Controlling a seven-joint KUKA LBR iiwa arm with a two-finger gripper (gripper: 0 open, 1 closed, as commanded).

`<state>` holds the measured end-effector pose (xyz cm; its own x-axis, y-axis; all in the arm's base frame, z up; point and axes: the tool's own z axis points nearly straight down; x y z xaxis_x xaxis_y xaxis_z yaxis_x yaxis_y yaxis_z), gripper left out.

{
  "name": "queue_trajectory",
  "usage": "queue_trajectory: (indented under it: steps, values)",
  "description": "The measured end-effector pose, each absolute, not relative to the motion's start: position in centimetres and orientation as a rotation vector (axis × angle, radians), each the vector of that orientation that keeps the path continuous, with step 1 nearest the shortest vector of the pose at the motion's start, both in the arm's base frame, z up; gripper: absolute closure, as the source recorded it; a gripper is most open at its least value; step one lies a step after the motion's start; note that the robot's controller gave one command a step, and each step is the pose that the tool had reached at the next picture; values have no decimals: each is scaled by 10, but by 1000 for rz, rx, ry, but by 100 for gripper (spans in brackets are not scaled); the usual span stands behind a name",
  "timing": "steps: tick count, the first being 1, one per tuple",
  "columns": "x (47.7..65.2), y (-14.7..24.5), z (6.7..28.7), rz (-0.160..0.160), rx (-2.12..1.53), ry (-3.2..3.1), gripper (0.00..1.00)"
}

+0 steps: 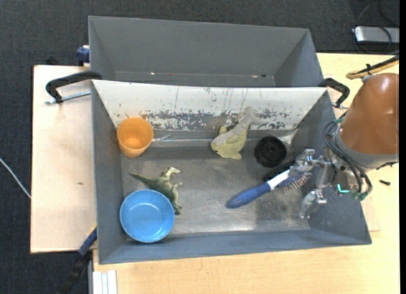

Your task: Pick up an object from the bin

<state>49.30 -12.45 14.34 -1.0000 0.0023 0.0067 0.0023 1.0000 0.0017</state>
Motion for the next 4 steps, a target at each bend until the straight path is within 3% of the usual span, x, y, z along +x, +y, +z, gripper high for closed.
queue_trajectory:
  steps: [1,2,3,4]
  values:
    - [531,-56,76,-9,-139,-3135,0]
    - [531,-61,79,-1,-147,-3138,100]
    - [538,-58,237,2,28,-3155,100]
    - [536,-58,233,0,28,-3147,0]
